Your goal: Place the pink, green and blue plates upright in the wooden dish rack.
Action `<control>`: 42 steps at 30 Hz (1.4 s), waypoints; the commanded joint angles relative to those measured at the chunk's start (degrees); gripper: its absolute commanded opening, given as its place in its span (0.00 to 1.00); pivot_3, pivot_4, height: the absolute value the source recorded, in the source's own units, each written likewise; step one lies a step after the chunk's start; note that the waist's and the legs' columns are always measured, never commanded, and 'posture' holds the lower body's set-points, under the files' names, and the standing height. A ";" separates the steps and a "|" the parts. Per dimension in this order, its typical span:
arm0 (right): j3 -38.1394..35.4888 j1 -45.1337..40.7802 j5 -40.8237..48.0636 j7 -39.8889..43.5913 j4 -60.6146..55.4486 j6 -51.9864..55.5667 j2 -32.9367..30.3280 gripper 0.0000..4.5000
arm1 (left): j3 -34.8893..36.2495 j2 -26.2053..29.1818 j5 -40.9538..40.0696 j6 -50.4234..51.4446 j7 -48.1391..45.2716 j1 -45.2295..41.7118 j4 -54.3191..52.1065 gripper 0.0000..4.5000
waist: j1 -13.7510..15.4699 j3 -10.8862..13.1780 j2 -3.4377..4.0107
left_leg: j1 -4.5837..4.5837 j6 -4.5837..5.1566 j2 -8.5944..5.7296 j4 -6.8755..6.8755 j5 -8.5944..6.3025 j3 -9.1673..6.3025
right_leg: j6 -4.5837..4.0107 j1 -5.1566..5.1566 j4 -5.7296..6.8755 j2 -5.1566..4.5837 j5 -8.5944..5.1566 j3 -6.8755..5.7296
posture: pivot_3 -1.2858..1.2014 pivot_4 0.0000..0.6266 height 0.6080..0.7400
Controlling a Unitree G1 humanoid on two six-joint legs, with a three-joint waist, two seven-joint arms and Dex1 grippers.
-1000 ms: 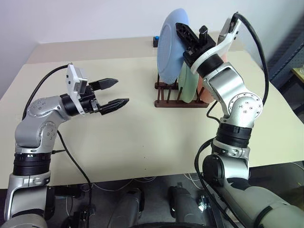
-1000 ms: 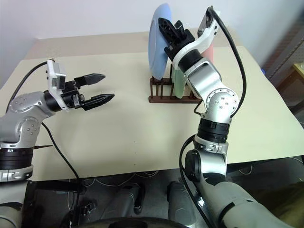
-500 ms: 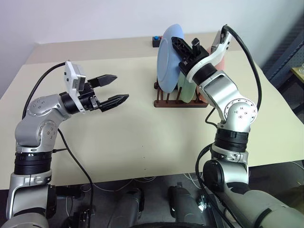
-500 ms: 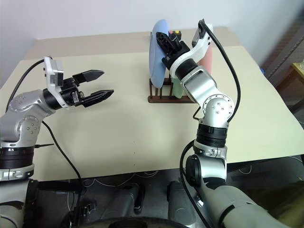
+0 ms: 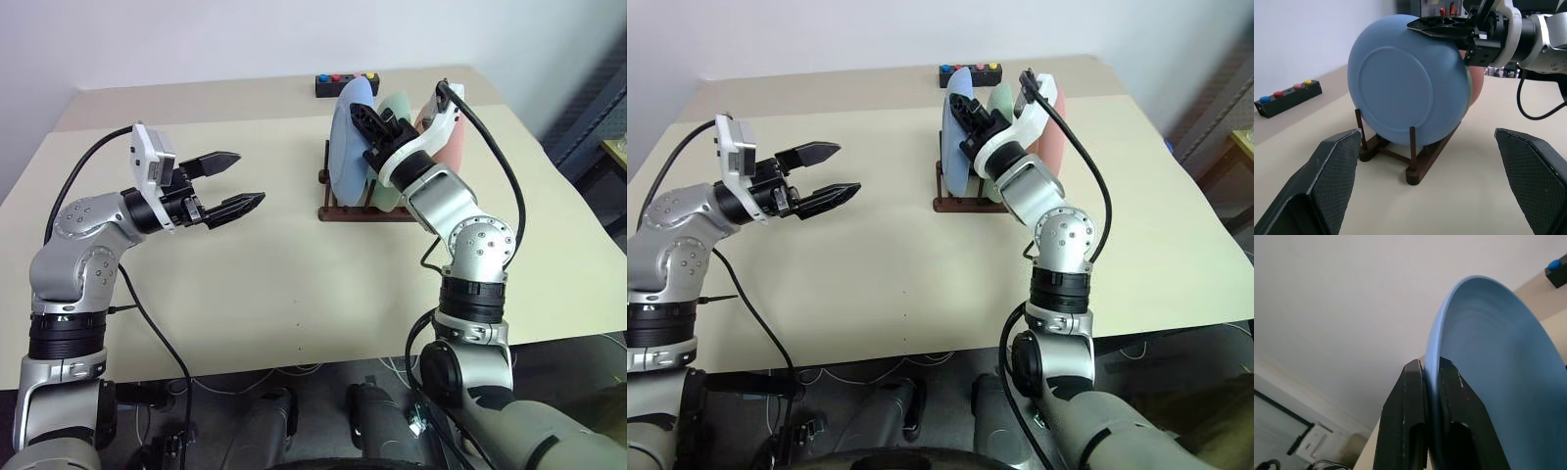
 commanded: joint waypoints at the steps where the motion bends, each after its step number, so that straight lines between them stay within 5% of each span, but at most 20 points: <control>1: -0.64 -1.03 0.44 1.43 -1.04 -1.11 0.20 0.34 | 0.96 0.34 0.03 -1.07 -0.03 -1.14 -0.60 1.00 | 0.00 0.00 0.00 | 0.00 0.00 0.00 0.00 0.00 0.00 | 0.00 0.00 0.00 0.00 0.00 0.00 | 0.52 0.24 1.00; 7: -0.60 -2.81 -3.43 2.32 -1.04 -3.64 -1.76 0.98 | 0.69 0.16 0.08 -1.11 -0.15 -2.27 -0.14 1.00 | 0.00 0.00 0.00 | 0.00 0.00 0.00 0.00 0.00 0.00 | 0.00 0.00 0.00 0.00 0.00 0.00 | 0.52 0.24 1.00; 26: 0.13 -6.47 -4.41 12.15 -9.34 -8.18 -4.51 0.99 | 0.31 -0.99 0.90 -1.29 -0.27 -2.83 0.18 1.00 | 0.01 0.00 0.00 | 0.00 0.00 0.00 0.00 0.00 0.00 | 0.00 0.00 0.00 0.00 0.00 0.00 | 0.52 0.24 1.00; 31: 3.10 0.14 -11.29 26.26 -14.34 -8.94 -17.53 0.99 | 0.08 -0.71 0.34 -0.60 -1.12 -2.57 -0.41 1.00 | 0.53 0.00 -0.01 | 0.00 0.05 -0.02 0.07 -0.03 -0.03 | 0.02 0.12 -0.10 -0.01 -0.01 -0.12 | 0.52 0.24 1.00; 33: 0.98 4.36 -6.94 31.39 -16.04 -6.06 -21.98 0.99 | -0.48 -0.02 -0.72 1.15 -2.62 -1.84 -1.45 1.00 | 0.51 0.00 -0.02 | 0.00 0.09 -0.02 0.11 -0.06 -0.06 | 0.02 0.23 -0.20 -0.02 -0.01 -0.18 | 0.52 0.24 1.00; 36: 0.52 12.62 -10.98 39.87 -19.48 -5.83 -32.90 0.82 | -1.54 0.79 -1.79 3.17 -5.14 -0.72 -3.24 1.00 | 0.42 0.02 0.01 | 0.02 0.15 -0.01 0.13 -0.09 -0.05 | 0.03 0.33 -0.33 -0.06 -0.01 -0.19 | 0.52 0.24 1.00; 38: 2.70 18.66 -17.52 45.32 -21.81 -8.33 -40.41 0.59 | -2.17 0.81 -2.10 3.65 -6.08 -0.56 -3.68 1.00 | 0.48 0.04 0.03 | 0.01 0.20 -0.01 0.15 -0.12 -0.04 | 0.04 0.35 -0.38 -0.07 -0.02 -0.20 | 0.52 0.24 1.00; 42: 1.70 25.10 -20.40 47.42 -23.50 -9.95 -44.00 0.11 | -2.93 -0.15 -1.06 2.78 -6.49 -1.58 -2.39 1.00 | 0.16 0.04 0.03 | 0.05 0.20 0.14 0.16 -0.13 0.00 | 0.03 0.46 -0.60 -0.06 -0.02 -0.19 | 0.52 0.24 1.00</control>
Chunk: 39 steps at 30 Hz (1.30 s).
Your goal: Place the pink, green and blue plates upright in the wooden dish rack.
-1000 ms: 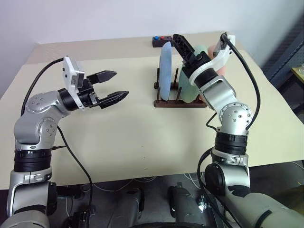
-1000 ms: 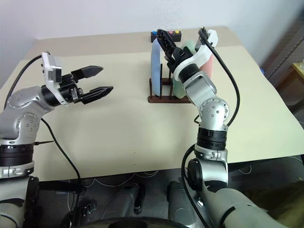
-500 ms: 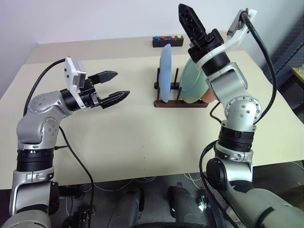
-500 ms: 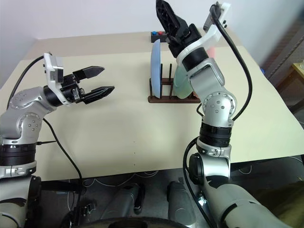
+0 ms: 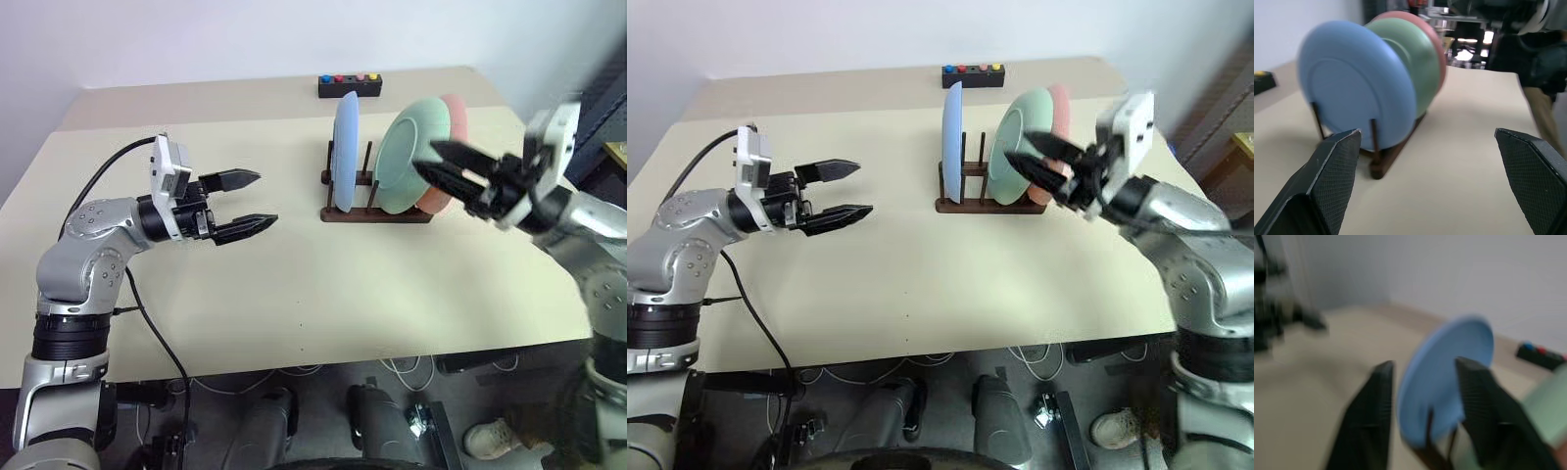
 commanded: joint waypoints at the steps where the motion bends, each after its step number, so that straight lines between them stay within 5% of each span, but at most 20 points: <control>1: 0.46 3.44 -5.79 2.63 -3.65 -4.26 -2.53 0.02 | -0.32 -0.21 -0.17 -1.05 -0.81 -1.90 -0.01 1.00 | 0.09 0.00 0.01 | 0.01 0.00 0.00 0.02 0.00 0.01 | 0.00 0.01 0.01 -0.01 0.00 0.02 | 0.52 0.24 1.00; 5: 4.40 8.07 -15.47 3.26 -3.70 -10.33 -3.59 0.01 | -0.88 -0.37 0.37 -1.66 -1.30 -3.04 1.27 1.00 | 0.48 0.00 0.00 | 0.00 0.00 -0.01 0.05 -0.01 -0.01 | 0.00 0.10 -0.14 -0.01 -0.01 -0.03 | 0.52 0.24 1.00; 18: 12.85 2.95 -47.68 -4.57 10.67 -32.03 -5.26 0.01 | -0.40 0.25 1.39 -2.51 -1.51 -4.27 2.45 1.00 | 0.46 0.01 -0.01 | 0.00 0.02 -0.07 0.09 -0.02 -0.01 | 0.01 0.11 -0.16 -0.01 0.00 -0.03 | 0.52 0.24 1.00; 39: 14.01 -6.95 -57.04 -7.20 18.28 -41.19 -1.92 0.01 | 0.60 0.57 1.30 -2.95 -0.05 -4.77 3.38 1.00 | 0.32 0.01 -0.01 | 0.01 0.01 -0.10 0.12 -0.01 -0.02 | 0.01 0.11 -0.11 0.03 0.01 -0.02 | 0.52 0.24 1.00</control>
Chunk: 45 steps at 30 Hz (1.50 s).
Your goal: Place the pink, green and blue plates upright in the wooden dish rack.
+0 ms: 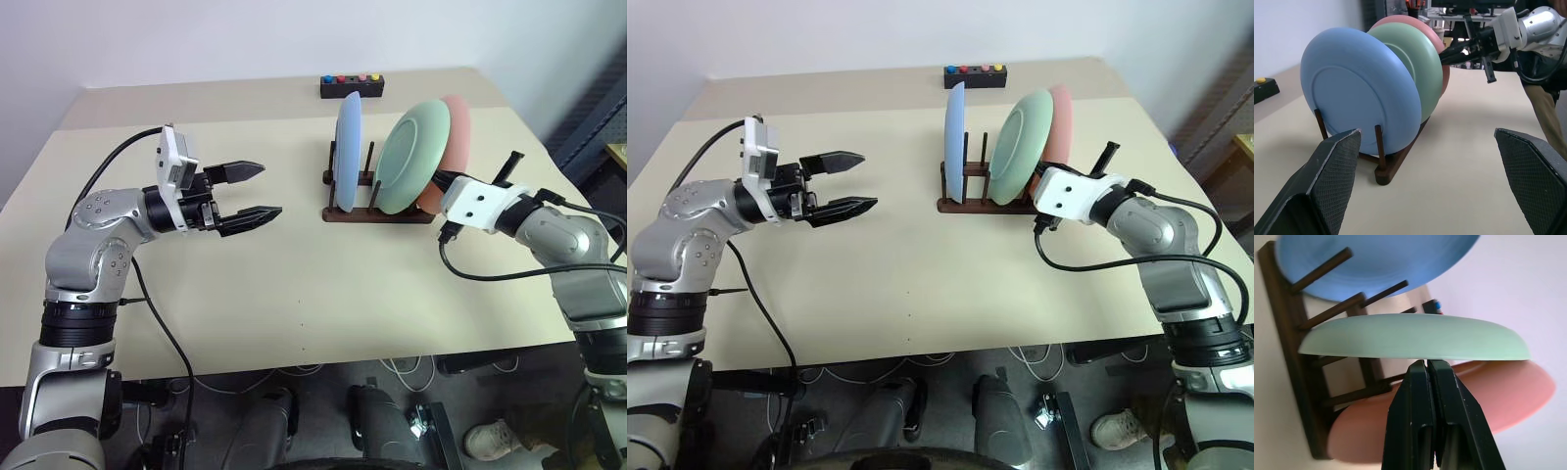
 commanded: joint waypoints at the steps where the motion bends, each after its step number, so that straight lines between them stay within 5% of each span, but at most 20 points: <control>1: -0.34 -4.18 -0.24 -1.30 0.68 -1.54 1.33 0.01 | 2.17 0.82 -0.16 -0.91 0.57 -1.33 0.13 1.00 | -0.18 0.00 0.00 | 0.00 0.00 0.00 0.00 0.00 0.00 | 0.00 0.00 0.00 0.01 0.00 0.00 | 0.52 0.24 1.00; 15: -2.12 -9.94 -0.64 -3.00 5.38 -3.73 1.60 0.01 | 2.91 1.08 -0.51 -0.71 1.88 -0.12 -0.19 1.00 | -0.04 0.00 0.00 | 0.02 -0.01 -0.03 0.00 0.01 0.00 | 0.00 0.00 0.04 0.01 0.01 0.00 | 0.52 0.24 1.00; 19: -16.31 -15.25 32.84 -1.03 -2.23 16.90 11.08 0.01 | 1.83 -0.20 -1.18 1.12 3.63 0.07 -2.28 1.00 | -0.25 0.02 0.03 | 0.02 -0.01 0.00 -0.01 0.01 -0.02 | -0.01 -0.01 0.08 0.00 0.02 0.04 | 0.52 0.24 1.00; 22: -23.32 -13.12 53.98 3.37 -9.46 29.56 11.12 0.20 | 1.56 -0.28 -1.13 1.91 3.47 -0.28 -1.56 1.00 | 0.11 0.01 0.02 | 0.02 -0.01 0.02 -0.03 0.00 -0.11 | -0.01 -0.02 0.12 -0.04 0.02 0.02 | 0.52 0.24 1.00; 27: -27.24 -4.41 74.29 7.79 -17.72 45.32 5.63 0.77 | 1.58 -0.21 -0.11 1.12 3.00 -1.51 1.25 1.00 | 0.24 0.01 0.02 | 0.02 0.06 -0.01 -0.02 -0.04 -0.20 | -0.02 0.10 0.00 -0.11 0.02 -0.09 | 0.52 0.24 1.00; 29: -25.92 1.85 76.05 12.38 -20.72 49.48 1.29 0.99 | 1.47 -0.08 0.34 0.89 2.87 -2.14 2.40 1.00 | 0.44 0.01 0.02 | 0.00 0.07 -0.02 0.04 -0.04 -0.18 | -0.03 0.10 -0.02 -0.14 0.01 -0.08 | 0.52 0.24 1.00; 45: -16.08 11.86 64.08 21.19 -25.16 39.98 1.62 0.99 | 6.04 7.46 -2.03 0.30 -2.07 9.47 -5.82 1.00 | 0.34 0.01 0.04 | -0.02 0.11 0.04 0.07 -0.08 -0.02 | -0.01 0.08 -0.10 -0.17 0.01 -0.01 | 0.52 0.24 1.00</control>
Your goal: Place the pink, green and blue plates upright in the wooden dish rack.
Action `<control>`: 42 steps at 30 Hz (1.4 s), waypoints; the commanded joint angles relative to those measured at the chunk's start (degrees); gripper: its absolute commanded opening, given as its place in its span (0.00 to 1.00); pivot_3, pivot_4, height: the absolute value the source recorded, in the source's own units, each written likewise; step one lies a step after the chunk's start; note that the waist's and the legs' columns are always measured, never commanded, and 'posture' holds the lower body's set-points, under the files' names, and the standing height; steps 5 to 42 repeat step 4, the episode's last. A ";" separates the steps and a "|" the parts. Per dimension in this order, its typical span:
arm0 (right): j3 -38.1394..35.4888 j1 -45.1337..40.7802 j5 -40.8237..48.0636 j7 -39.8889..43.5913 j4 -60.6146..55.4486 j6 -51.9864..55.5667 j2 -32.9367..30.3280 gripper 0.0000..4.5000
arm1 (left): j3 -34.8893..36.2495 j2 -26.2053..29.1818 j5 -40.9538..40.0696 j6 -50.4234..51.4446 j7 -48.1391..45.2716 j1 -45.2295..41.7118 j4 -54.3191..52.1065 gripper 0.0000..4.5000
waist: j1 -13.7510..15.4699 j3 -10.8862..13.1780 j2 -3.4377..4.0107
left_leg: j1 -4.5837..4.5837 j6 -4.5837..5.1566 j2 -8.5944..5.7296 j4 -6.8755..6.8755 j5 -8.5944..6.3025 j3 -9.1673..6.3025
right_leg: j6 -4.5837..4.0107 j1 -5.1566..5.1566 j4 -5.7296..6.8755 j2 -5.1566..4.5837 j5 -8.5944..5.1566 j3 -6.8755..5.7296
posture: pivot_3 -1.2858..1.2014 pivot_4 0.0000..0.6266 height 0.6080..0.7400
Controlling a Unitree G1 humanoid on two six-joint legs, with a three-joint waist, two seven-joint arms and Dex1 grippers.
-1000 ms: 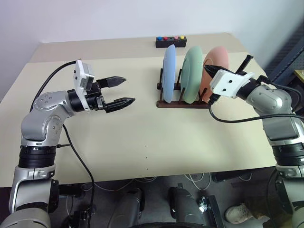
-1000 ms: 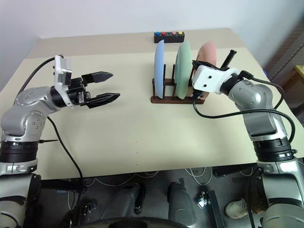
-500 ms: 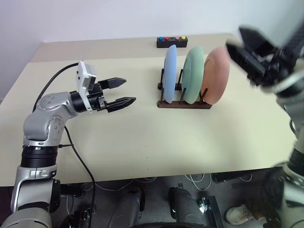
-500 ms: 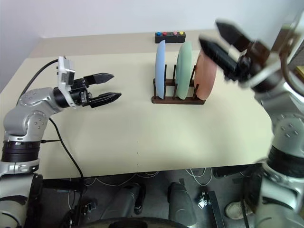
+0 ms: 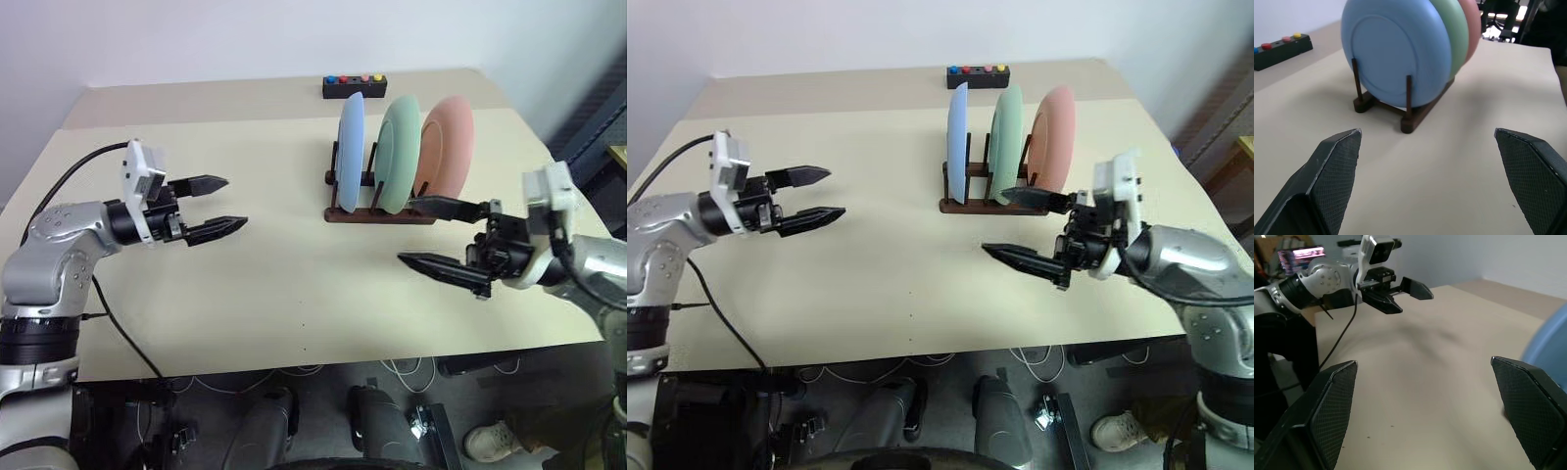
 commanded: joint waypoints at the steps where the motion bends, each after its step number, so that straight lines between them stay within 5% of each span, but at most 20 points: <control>1: -0.11 -0.48 -1.80 0.62 -0.74 -2.24 -0.18 0.99 | 1.63 0.09 -1.93 -0.80 -0.51 1.83 -4.85 1.00 | 0.02 0.00 0.00 | 0.00 0.00 0.00 0.00 0.00 0.00 | -0.01 0.00 0.00 -0.01 0.00 0.00 | 0.52 0.24 1.00; 42: 0.28 -1.09 -1.71 0.13 -0.94 -1.62 -0.31 0.99 | 1.12 -0.66 -1.18 -2.00 -0.09 2.18 -4.37 1.00 | 0.04 0.00 0.00 | 0.00 -0.01 0.01 0.00 0.00 -0.02 | -0.02 0.00 0.00 0.00 -0.01 -0.01 | 0.52 0.24 1.00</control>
